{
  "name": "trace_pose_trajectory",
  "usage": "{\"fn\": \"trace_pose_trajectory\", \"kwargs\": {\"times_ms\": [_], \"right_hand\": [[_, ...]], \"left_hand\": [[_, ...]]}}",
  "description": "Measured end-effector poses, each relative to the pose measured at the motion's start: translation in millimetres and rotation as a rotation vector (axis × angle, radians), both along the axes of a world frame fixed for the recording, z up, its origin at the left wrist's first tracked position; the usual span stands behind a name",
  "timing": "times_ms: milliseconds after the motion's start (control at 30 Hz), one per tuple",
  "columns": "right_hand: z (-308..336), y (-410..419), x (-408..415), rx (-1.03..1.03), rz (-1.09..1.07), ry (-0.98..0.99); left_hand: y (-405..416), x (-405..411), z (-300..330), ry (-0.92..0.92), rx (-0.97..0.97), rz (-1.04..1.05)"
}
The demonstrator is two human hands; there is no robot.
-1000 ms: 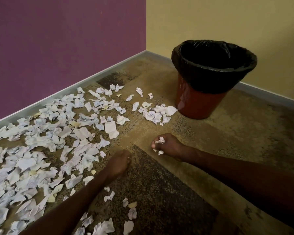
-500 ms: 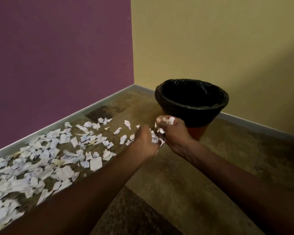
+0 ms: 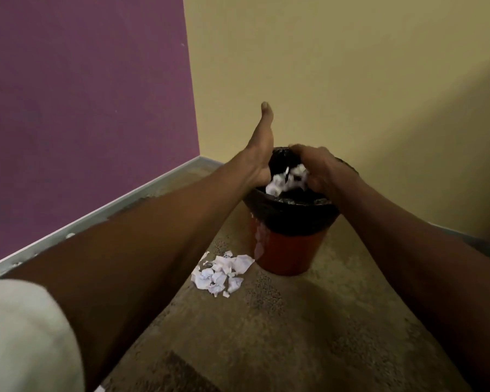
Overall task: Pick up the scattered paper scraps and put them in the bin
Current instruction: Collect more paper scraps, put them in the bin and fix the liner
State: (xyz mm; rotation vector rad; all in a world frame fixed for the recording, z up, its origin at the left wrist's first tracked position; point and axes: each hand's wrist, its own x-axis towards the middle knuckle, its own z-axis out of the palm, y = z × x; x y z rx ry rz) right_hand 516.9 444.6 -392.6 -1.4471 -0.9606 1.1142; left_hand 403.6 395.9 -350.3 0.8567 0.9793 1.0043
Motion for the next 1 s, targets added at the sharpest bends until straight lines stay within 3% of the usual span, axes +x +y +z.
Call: {"fn": "trace_pose_trajectory", "kwargs": {"times_ms": [100, 200, 300, 367, 467, 600, 733, 867, 1000], "right_hand": [[-19, 5, 13, -0.012, 0.07, -0.238], [-21, -6, 3, 0.14, -0.056, -0.611], [-14, -27, -15, 0.353, -0.167, -0.707], [-14, -48, -30, 0.517, -0.107, -0.75], [-28, -86, -58, 0.607, 0.161, -0.721], [-85, -127, -87, 0.414, 0.585, -0.708], [-160, -171, -102, 0.288, 0.931, -0.719], [-218, -231, -103, 0.322, 1.337, -0.78], [-254, -290, -99, 0.171, 1.692, -0.773]], "left_hand": [[10, -16, -29, -0.088, -0.004, 0.034], [1, -33, -52, -0.114, 0.082, 0.171], [-34, -49, -68, 0.021, 0.148, 0.332], [-59, -61, -83, 0.076, 0.156, 0.401], [-95, -84, -105, 0.084, 0.111, 0.466], [-137, -117, -138, 0.117, 0.007, 0.528], [-194, -153, -191, 0.38, -0.035, 0.417], [-263, -182, -248, 0.812, 0.186, 0.189], [-318, -205, -282, 0.985, 0.406, -0.029]]}}
